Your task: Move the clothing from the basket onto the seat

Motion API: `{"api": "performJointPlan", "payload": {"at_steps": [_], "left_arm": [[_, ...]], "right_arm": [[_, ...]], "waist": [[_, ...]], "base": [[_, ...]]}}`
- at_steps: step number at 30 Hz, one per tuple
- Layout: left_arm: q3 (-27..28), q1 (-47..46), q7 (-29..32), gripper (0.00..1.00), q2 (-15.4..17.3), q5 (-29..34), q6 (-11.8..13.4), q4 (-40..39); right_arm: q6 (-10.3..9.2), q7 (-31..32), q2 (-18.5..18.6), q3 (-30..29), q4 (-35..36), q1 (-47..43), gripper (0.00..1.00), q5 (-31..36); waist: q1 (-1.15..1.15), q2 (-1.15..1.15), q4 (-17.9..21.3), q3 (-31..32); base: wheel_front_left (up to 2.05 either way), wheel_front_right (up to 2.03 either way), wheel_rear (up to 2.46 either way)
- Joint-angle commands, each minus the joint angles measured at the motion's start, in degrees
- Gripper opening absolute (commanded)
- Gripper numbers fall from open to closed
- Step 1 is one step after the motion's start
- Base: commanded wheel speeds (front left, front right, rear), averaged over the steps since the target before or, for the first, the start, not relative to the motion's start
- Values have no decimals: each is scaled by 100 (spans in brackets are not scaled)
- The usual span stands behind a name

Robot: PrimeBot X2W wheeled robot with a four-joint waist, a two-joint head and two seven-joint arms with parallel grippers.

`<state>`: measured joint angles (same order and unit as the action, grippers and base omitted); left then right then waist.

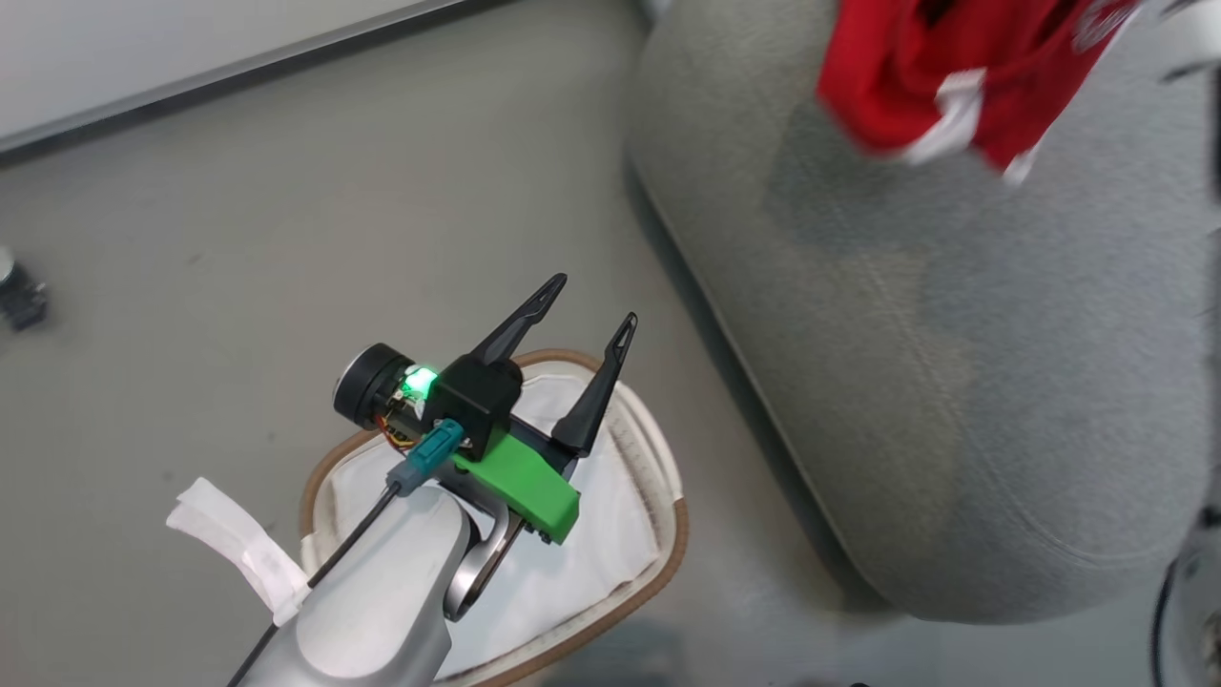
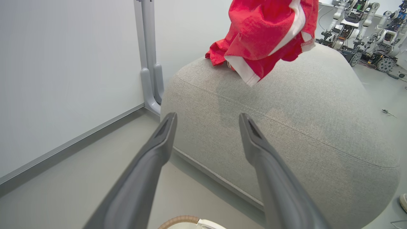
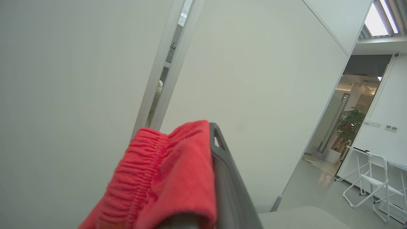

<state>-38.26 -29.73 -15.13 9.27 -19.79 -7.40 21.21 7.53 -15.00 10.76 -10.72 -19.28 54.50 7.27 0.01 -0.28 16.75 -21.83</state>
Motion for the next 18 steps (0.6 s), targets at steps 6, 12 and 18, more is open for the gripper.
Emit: {"api": "performJointPlan", "payload": {"at_steps": [6,12,18], "left_arm": [[-23,-106,-3,100,-6,101,-15,-203],[-88,-155,-3,100,-22,147,-15,-384],[-48,-176,-3,100,22,196,-15,-485]], "right_arm": [[-8,338,967,-593,-264,1004,0,241],[-8,755,1598,-756,-609,1079,0,288],[-8,794,1791,-1046,-1120,521,0,416]], "waist": [[-1,28,-1236,-638],[-1,28,-1572,-897],[-1,28,-1689,-1171]], "base": [[0,0,0],[0,0,0],[0,0,0]]}}
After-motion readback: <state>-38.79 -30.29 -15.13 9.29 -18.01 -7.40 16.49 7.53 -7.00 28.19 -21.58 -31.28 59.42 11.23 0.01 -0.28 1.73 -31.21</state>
